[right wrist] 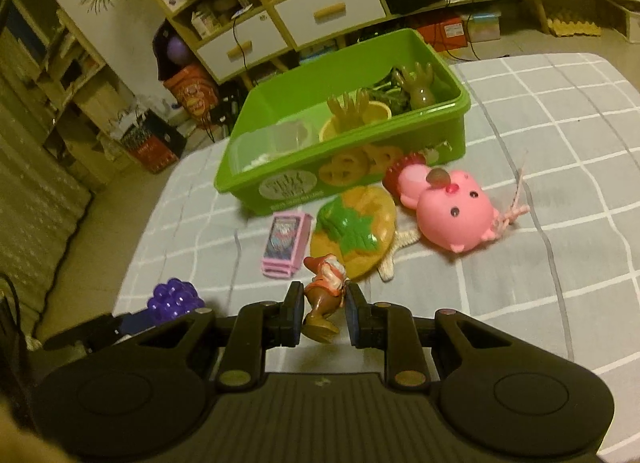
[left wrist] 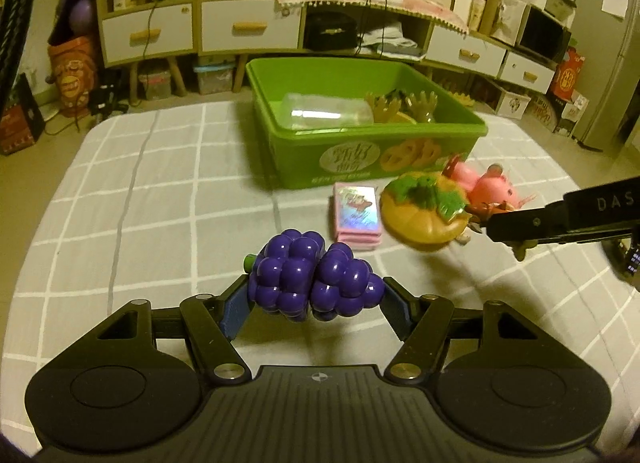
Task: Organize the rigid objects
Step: 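Carry grapes with left tool into bin while right tool carries orange figure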
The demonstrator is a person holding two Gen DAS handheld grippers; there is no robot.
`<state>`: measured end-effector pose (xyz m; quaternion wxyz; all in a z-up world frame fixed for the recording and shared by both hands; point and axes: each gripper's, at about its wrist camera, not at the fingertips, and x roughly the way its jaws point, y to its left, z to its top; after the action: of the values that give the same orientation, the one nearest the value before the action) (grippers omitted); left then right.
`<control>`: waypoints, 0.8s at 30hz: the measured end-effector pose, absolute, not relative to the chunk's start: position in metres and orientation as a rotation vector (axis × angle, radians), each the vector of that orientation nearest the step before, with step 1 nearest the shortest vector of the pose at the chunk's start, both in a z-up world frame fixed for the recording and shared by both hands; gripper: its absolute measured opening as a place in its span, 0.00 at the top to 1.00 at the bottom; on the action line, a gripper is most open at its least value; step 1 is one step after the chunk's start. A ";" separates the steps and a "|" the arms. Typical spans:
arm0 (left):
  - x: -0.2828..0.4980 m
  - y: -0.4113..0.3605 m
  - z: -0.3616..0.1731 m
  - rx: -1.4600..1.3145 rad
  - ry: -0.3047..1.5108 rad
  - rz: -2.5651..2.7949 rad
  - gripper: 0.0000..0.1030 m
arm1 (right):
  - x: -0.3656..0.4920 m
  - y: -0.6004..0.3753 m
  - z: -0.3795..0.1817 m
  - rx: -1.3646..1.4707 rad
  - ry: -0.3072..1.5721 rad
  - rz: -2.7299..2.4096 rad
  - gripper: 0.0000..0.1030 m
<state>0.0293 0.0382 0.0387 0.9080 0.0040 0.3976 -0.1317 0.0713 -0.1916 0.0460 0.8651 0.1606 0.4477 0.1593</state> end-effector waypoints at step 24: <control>0.128 -0.009 0.101 -0.043 0.661 -0.300 0.31 | 0.149 -0.216 0.089 0.502 0.866 0.276 1.00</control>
<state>0.1279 -0.0092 0.1013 0.9347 -0.0209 0.3231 -0.1468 0.1491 -0.2163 0.0895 0.8683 0.2401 0.4137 0.1317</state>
